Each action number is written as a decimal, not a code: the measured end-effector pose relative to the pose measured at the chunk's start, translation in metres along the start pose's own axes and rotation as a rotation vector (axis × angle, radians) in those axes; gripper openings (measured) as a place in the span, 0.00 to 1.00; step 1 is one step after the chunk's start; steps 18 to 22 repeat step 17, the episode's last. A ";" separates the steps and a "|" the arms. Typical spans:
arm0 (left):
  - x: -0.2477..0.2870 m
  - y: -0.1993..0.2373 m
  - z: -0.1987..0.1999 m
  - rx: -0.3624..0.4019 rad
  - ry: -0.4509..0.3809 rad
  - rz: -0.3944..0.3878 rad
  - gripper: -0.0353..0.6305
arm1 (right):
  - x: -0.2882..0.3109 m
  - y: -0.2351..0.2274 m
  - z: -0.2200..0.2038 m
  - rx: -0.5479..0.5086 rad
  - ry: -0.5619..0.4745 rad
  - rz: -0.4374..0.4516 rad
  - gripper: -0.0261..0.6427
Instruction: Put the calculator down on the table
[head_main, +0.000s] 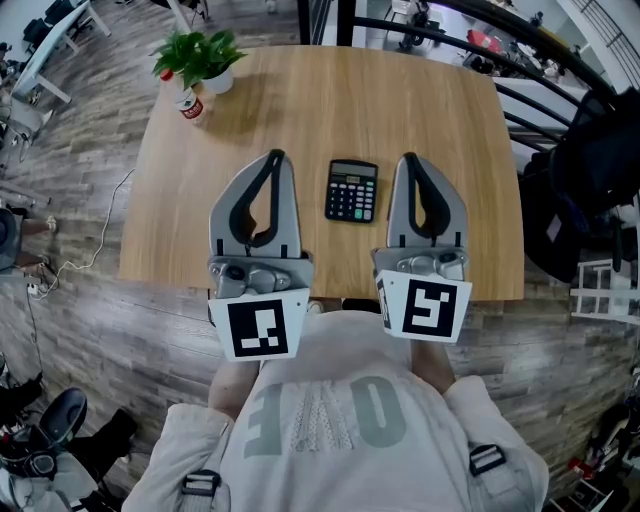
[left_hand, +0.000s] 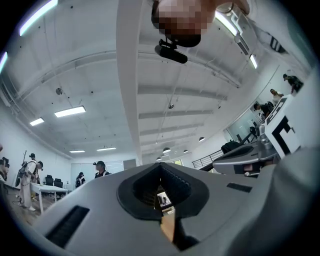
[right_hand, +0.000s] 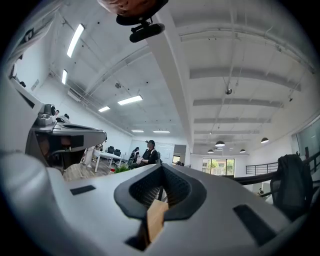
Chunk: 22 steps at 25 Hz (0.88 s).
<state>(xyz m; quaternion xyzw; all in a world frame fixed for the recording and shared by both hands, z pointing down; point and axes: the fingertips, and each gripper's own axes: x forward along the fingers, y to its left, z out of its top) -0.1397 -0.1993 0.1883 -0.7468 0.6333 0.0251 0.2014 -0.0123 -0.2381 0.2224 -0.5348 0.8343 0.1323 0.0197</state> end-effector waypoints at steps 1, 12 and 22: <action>0.000 0.000 -0.001 -0.004 0.000 0.000 0.07 | 0.000 0.000 0.001 0.009 -0.005 -0.004 0.07; 0.008 -0.011 -0.008 -0.014 0.022 -0.025 0.07 | 0.002 0.000 -0.003 0.035 -0.003 0.012 0.07; 0.012 -0.012 -0.012 -0.014 0.038 -0.034 0.07 | 0.004 0.000 -0.008 0.028 0.011 0.020 0.07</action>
